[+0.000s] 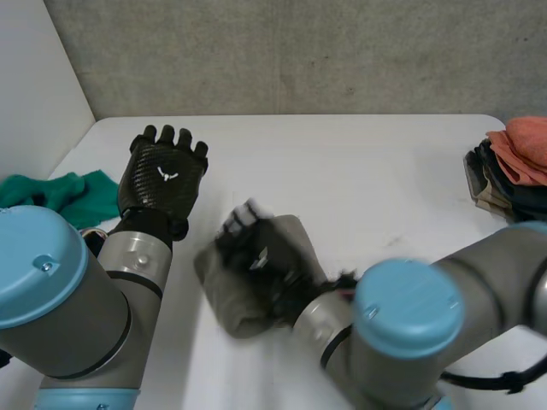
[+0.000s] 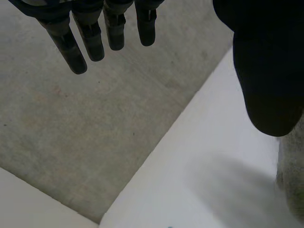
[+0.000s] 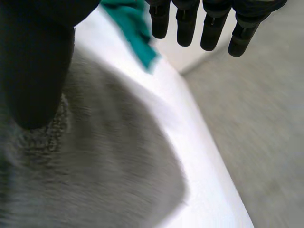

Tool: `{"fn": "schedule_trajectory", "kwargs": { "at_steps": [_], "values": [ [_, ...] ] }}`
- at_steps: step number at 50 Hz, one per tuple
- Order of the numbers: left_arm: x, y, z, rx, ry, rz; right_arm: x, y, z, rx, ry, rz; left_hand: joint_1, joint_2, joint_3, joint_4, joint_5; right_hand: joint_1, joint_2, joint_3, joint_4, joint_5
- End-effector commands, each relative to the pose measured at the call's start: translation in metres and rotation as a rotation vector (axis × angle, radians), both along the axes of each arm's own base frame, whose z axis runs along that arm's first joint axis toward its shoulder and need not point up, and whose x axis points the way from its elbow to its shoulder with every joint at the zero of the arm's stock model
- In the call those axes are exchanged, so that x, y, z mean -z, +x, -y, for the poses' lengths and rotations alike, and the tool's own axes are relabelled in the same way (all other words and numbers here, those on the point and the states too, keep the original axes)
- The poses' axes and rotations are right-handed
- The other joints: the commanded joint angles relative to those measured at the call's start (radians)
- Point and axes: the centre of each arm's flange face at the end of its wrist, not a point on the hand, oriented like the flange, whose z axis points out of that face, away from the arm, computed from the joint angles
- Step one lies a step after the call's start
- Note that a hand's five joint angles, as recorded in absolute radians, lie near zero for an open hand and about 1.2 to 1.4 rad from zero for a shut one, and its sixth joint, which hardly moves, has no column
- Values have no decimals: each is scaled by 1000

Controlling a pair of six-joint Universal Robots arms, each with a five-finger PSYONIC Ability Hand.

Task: Fold the laundry.

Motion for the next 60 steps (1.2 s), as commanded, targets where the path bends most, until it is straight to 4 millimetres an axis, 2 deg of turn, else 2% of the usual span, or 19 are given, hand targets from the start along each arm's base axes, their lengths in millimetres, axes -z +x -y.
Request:
{"fn": "schedule_trajectory", "kwargs": {
  "at_steps": [1,4,6,11,14,18,25,29,32,38,41,45,50,51,54,55,60],
  "values": [
    [-13,-10,-2,45,37,-197,-49,-38,49,176,302,333,6,-3,-10,-2,-22,-64,-46,-43,-49,-52],
    [-13,-19,-14,89,84,-249,-51,-43,52,151,465,356,15,5,-1,7,-14,-64,-46,-43,-49,-52],
    [-12,-24,-22,113,117,-260,-52,-43,56,142,510,352,15,5,-1,7,-14,-64,-46,-43,-49,-52],
    [7,-32,-36,142,244,-259,-22,-39,71,179,648,266,15,5,-1,7,-14,-64,-46,-43,-49,-52],
    [24,-34,-39,124,340,-257,-16,-36,75,186,677,243,21,11,5,13,-8,-64,-46,-43,-49,-52],
    [41,-32,-45,99,445,-246,4,-31,80,202,739,191,21,11,5,13,-8,-64,-46,-43,-49,-52],
    [84,-29,-45,48,573,-136,25,-31,83,227,686,58,24,14,8,16,-5,-64,-46,-43,-49,-52],
    [98,-26,-40,13,620,-81,31,-36,87,268,584,-33,44,35,28,36,16,-64,-46,-43,-49,-52],
    [100,-22,-33,-9,630,-53,31,-38,90,285,517,-84,50,41,34,42,22,-64,-46,-43,-49,-52],
    [83,-28,-21,12,576,-45,21,-39,92,289,460,-67,56,47,40,48,27,-64,-46,-43,-49,-52],
    [70,-31,-17,23,544,-71,-2,-38,92,286,401,14,56,47,40,48,27,-64,-46,-43,-49,-52],
    [33,-32,-15,51,464,-141,-28,-41,88,282,328,138,47,38,31,39,19,-64,-46,-43,-49,-52],
    [-1,-31,-20,110,400,-199,-40,-48,77,271,286,187,41,32,26,33,13,-64,-46,-43,-49,-52],
    [-7,-30,-21,119,390,-209,-44,-51,69,265,282,181,41,32,26,33,13,-64,-46,-43,-49,-52],
    [-28,-25,-24,147,350,-246,-44,-55,54,248,295,162,35,26,20,28,7,-64,-46,-43,-49,-52],
    [-32,-23,-24,152,343,-253,-40,-56,44,229,312,147,32,23,17,25,4,-64,-46,-43,-49,-52],
    [-55,-20,-23,223,298,-300,-19,-55,24,165,328,87,24,14,8,16,-5,-64,-46,-43,-49,-52]
  ]
}}
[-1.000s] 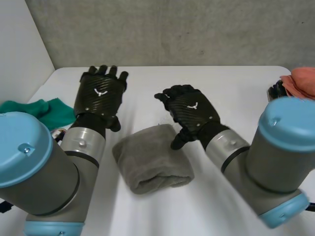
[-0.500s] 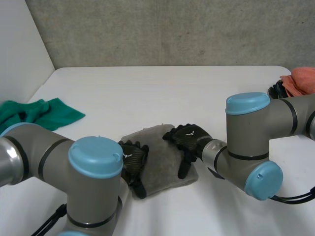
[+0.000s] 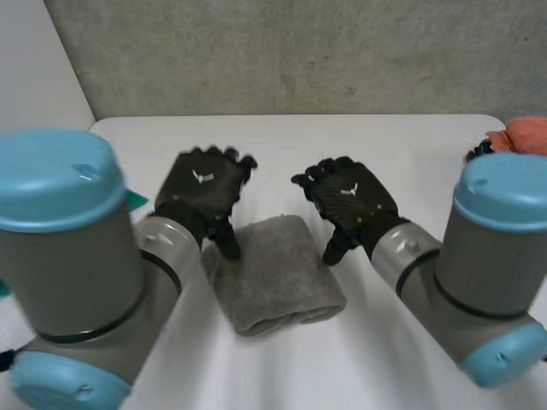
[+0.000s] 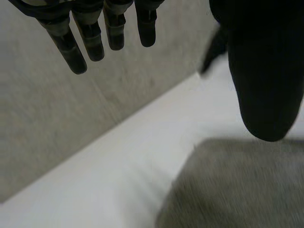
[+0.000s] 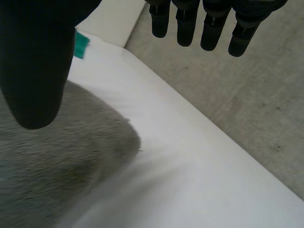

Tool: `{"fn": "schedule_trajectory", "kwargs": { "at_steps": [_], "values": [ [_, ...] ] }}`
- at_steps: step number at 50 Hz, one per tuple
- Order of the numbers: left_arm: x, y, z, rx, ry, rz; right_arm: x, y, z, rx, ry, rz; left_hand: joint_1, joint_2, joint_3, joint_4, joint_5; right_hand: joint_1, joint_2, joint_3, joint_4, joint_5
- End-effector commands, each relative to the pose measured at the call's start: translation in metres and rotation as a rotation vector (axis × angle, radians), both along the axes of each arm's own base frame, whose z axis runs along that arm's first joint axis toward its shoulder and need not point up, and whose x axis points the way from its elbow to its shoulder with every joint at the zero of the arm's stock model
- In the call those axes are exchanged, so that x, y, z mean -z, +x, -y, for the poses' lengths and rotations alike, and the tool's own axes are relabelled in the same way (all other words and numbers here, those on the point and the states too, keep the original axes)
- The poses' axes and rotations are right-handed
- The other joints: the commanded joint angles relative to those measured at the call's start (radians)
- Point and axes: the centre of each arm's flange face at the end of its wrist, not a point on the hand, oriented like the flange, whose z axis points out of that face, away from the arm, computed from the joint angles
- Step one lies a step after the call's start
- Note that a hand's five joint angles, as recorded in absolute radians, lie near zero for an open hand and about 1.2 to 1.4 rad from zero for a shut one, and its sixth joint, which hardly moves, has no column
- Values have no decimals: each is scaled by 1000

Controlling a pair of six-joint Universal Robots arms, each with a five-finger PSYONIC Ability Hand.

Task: Fold the laundry.

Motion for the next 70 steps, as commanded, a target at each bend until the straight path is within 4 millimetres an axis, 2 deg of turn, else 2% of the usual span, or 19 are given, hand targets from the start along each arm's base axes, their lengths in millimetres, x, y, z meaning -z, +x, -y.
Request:
{"fn": "schedule_trajectory", "kwargs": {
  "at_steps": [1,7,14,17,20,22,28,33,36,37,43,47,48,52,58,61,66,67,70],
  "values": [
    [-29,5,-1,75,-59,-74,26,-2,-31,-99,34,-64,11,14,8,16,-5,-54,-46,-43,-49,-51],
    [-30,-3,-6,204,-45,-95,71,5,-46,-172,42,-93,14,17,11,19,-2,-54,-46,-43,-49,-51],
    [-23,-6,-4,229,-23,-92,97,12,-42,-182,7,-98,14,17,11,19,-2,-54,-46,-43,-49,-51],
    [-19,-7,-4,230,-12,-83,105,15,-37,-179,-31,-114,19,23,17,24,4,74,81,84,78,76],
    [-17,-7,-4,231,-6,-81,103,20,-28,-172,-99,-102,22,26,20,27,7,308,315,319,313,310],
    [-17,-7,-4,230,-6,-81,102,25,-20,-167,-129,-88,22,26,20,27,7,601,608,611,605,603],
    [-16,-6,-3,225,1,-88,112,33,-10,-168,-133,-96,25,29,22,30,10,644,651,654,648,646],
    [-15,-6,-3,226,4,-86,109,36,-4,-162,-155,-82,25,29,22,30,10,943,950,953,947,945],
    [-15,-6,-4,229,6,-87,107,36,-1,-157,-156,-80,25,29,22,30,10,978,985,989,982,980],
    [-15,-7,-4,231,5,-86,105,37,0,-160,-164,-76,25,29,22,30,10,1166,1174,1177,1171,1169],
    [-17,-6,-3,228,-4,-91,91,39,4,-157,-198,-53,25,29,22,30,10,1168,1175,1179,1173,1170],
    [-21,-4,2,215,-14,-99,62,36,25,-110,-290,0,25,29,22,30,10,1168,1175,1179,1173,1170],
    [-22,-4,3,213,-18,-101,46,28,44,-62,-337,32,25,29,22,30,10,1168,1175,1179,1173,1170],
    [-28,-4,3,216,-34,-111,1,3,87,51,-497,102,25,29,22,30,10,1168,1175,1179,1173,1170],
    [-38,-8,3,228,-69,-132,-69,-35,136,186,-770,217,22,26,20,27,7,1168,1175,1179,1173,1170],
    [-41,-10,1,238,-82,-137,-98,-80,173,293,-858,269,19,23,17,24,4,1168,1175,1179,1173,1170],
    [-48,-16,-9,273,-121,-161,-124,-162,221,413,-893,334,11,14,8,16,-5,1168,1175,1179,1173,1170],
    [-49,-18,-11,281,-124,-163,-119,-189,237,429,-873,347,11,14,8,16,-5,1168,1175,1179,1173,1170],
    [-51,-23,-19,312,-138,-175,-106,-218,256,437,-841,354,2,5,-1,7,-14,1168,1175,1179,1173,1170]
  ]
}}
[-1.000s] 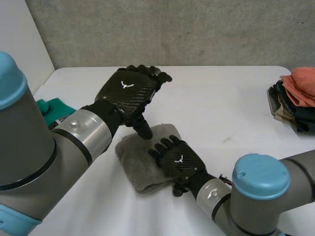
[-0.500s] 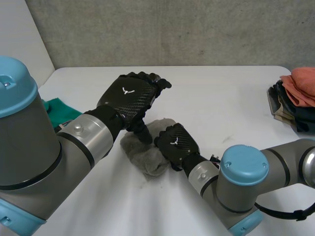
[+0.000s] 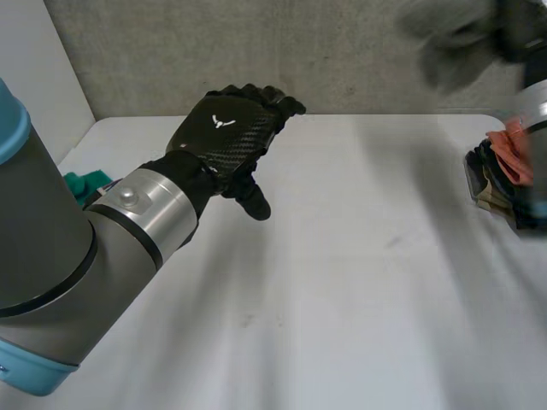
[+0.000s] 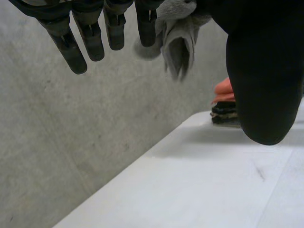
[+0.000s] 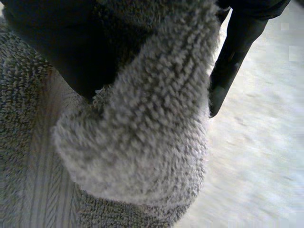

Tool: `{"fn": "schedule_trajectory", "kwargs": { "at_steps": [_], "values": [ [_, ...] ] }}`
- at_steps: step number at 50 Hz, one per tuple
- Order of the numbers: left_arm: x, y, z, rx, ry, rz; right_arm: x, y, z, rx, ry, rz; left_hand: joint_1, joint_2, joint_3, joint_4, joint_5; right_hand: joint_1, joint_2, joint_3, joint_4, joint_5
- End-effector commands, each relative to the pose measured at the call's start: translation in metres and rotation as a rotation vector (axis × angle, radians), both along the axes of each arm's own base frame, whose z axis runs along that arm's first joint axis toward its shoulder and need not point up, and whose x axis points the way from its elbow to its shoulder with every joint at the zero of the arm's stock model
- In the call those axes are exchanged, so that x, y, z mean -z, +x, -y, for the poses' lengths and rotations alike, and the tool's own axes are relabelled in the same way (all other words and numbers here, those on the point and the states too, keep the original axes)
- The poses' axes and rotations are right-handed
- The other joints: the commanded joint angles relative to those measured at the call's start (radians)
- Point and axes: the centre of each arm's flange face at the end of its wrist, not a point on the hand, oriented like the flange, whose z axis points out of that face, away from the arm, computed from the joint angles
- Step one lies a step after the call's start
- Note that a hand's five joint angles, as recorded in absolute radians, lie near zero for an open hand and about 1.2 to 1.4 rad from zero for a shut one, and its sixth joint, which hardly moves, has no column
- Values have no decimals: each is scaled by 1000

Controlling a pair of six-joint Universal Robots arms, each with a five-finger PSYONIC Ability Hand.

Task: Fold the laundry.

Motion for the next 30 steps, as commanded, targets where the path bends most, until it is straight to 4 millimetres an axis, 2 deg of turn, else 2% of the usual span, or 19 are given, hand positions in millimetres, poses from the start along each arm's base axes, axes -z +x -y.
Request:
{"fn": "schedule_trajectory", "kwargs": {
  "at_steps": [1,4,5,7,8,10,12,15,17,22,24,25,27,30],
  "values": [
    [-6,-11,-17,65,-35,-27,20,-106,62,25,64,74,-1,2,-4,4,-17,382,257,238,195,300],
    [-5,-15,-23,113,-38,-28,40,-131,76,26,103,78,-1,2,-4,4,-17,382,257,238,195,300],
    [-4,-16,-24,125,-38,-26,56,-148,84,41,118,70,-1,2,-4,4,-17,382,257,238,195,300],
    [-5,-17,-27,145,-38,-26,72,-164,90,50,129,60,2,5,-1,7,-14,382,257,238,195,300],
    [-5,-17,-27,148,-37,-27,89,-177,94,52,140,47,2,5,-1,7,-14,382,257,238,195,300],
    [-3,-17,-27,150,-32,-25,108,-186,97,46,167,34,5,8,2,10,-11,382,257,238,195,300],
    [-2,-17,-26,148,-31,-22,139,-198,98,30,231,25,8,11,5,13,-8,382,257,238,195,300],
    [1,-18,-26,148,-24,-16,170,-208,94,11,305,18,5,8,2,10,-11,382,257,238,195,300],
    [3,-18,-25,148,-19,-13,179,-211,92,3,330,15,8,11,5,13,-8,382,257,238,195,300],
    [4,-18,-25,148,-17,-11,181,-216,86,6,348,16,8,11,5,13,-8,382,257,238,195,300],
    [3,-19,-25,148,-20,-12,167,-217,85,10,331,9,8,11,5,13,-8,368,243,224,181,287],
    [3,-18,-25,148,-21,-13,160,-217,84,14,319,5,8,11,5,13,-8,31,-94,-113,-156,-50],
    [1,-18,-25,148,-26,-14,141,-216,79,26,307,8,8,11,5,13,-8,-840,-965,-984,-1027,-921],
    [-1,-18,-25,148,-31,-18,115,-218,71,71,321,56,8,11,5,13,-8,-840,-965,-984,-1027,-921]
  ]
}}
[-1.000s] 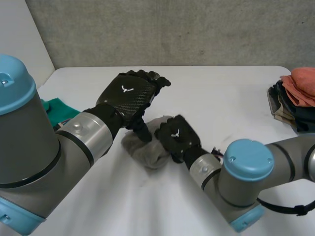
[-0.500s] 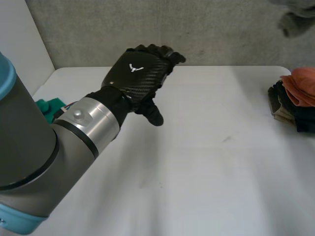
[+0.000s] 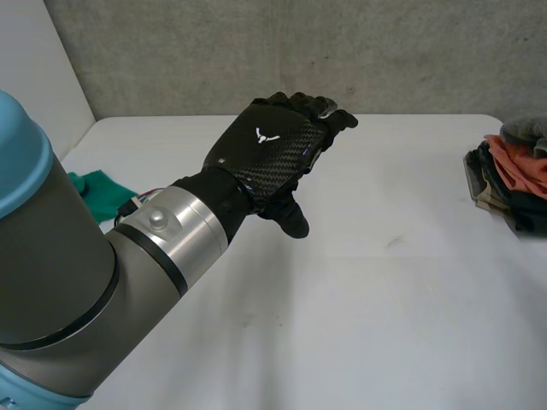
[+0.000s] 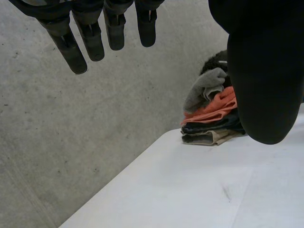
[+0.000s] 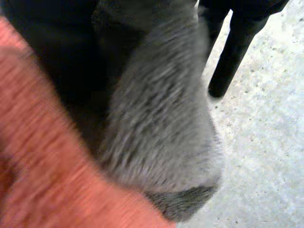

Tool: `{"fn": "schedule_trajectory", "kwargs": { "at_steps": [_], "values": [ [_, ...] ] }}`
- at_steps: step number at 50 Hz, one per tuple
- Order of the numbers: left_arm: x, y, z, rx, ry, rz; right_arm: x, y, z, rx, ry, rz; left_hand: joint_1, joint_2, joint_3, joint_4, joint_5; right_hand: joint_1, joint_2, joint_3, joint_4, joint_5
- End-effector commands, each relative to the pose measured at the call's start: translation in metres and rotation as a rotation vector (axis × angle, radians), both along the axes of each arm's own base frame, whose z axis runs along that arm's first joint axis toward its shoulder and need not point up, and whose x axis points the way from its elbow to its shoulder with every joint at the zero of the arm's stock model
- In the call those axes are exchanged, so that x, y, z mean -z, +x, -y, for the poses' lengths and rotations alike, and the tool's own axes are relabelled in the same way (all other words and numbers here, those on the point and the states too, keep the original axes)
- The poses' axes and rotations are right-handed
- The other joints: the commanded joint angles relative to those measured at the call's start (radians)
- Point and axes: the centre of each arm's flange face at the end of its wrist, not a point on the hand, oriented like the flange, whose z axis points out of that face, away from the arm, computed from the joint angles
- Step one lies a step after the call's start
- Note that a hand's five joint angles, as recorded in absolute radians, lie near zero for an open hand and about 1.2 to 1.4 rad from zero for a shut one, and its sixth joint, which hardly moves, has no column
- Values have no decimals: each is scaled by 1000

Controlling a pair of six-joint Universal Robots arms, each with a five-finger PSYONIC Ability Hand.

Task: Fold the laundry.

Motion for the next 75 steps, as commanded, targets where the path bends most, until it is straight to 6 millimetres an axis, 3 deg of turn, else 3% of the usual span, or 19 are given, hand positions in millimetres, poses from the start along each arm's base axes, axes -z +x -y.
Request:
{"fn": "schedule_trajectory", "kwargs": {
  "at_steps": [1,7,13,20,23,25,29,31,36,39,40,43,47,50,58,64,70,72,75],
  "values": [
    [-5,1,0,-2,-14,-9,-60,-1,-16,83,0,49,8,11,5,13,-8,-473,-497,-530,-551,-523],
    [-8,2,-1,-5,-20,-14,-96,-3,-39,171,127,100,8,11,5,13,-8,-473,-497,-530,-551,-523],
    [-15,6,-4,-10,-31,-28,-122,-23,-70,425,264,0,5,8,2,10,-11,-473,-497,-530,-551,-523],
    [-28,11,-3,-28,-59,-54,-201,-40,-99,842,65,-190,2,5,-1,7,-14,-473,-497,-530,-551,-523],
    [-35,17,6,-72,-76,-70,-232,-20,-100,838,-133,-191,5,8,2,10,-11,-473,-497,-530,-551,-523],
    [-44,28,20,-159,-95,-88,-246,21,-102,740,-270,-184,5,8,2,10,-11,-473,-497,-530,-551,-523],
    [-57,55,47,-344,-127,-118,-262,98,-131,500,-424,-176,-1,2,-4,4,-16,-473,-497,-530,-551,-523],
    [-60,69,63,-436,-136,-123,-255,126,-142,381,-413,-188,-1,2,-4,4,-17,-473,-497,-530,-551,-523],
    [-55,106,105,-615,-163,-97,-204,214,-177,-11,-223,-188,-4,-1,-7,1,-19,-473,-497,-530,-551,-523],
    [-45,126,128,-697,-167,-40,-182,244,-197,-128,-111,-190,-4,-1,-7,1,-19,-473,-497,-530,-551,-523],
    [-34,138,144,-748,-162,18,-165,262,-211,-199,-22,-198,-4,-1,-7,1,-19,-473,-497,-530,-551,-523],
    [-12,156,167,-810,-145,118,-127,284,-228,-293,168,-228,-4,-1,-7,1,-19,-473,-497,-530,-551,-523],
    [28,185,201,-889,-118,299,-82,296,-244,-351,392,-276,-7,-3,-10,-2,-22,-473,-497,-530,-551,-523],
    [74,216,234,-945,-88,468,-62,296,-248,-347,471,-298,2,5,-1,7,-14,-473,-497,-530,-551,-523],
    [142,242,285,-957,-175,661,-42,293,-257,-346,529,-310,72,76,69,77,57,-473,-497,-530,-551,-523],
    [168,257,303,-928,-226,734,-32,288,-262,-343,557,-312,239,243,237,244,224,-473,-497,-530,-551,-523],
    [184,260,319,-905,-245,755,-25,285,-264,-334,570,-312,726,730,723,731,711,-473,-497,-530,-551,-523],
    [184,260,321,-912,-250,752,-25,284,-265,-333,572,-313,1138,1142,1135,1143,1123,-473,-497,-530,-551,-523],
    [180,261,322,-923,-258,747,-26,284,-265,-331,568,-312,1188,1191,1185,1193,1172,-473,-497,-530,-551,-523]
  ]
}}
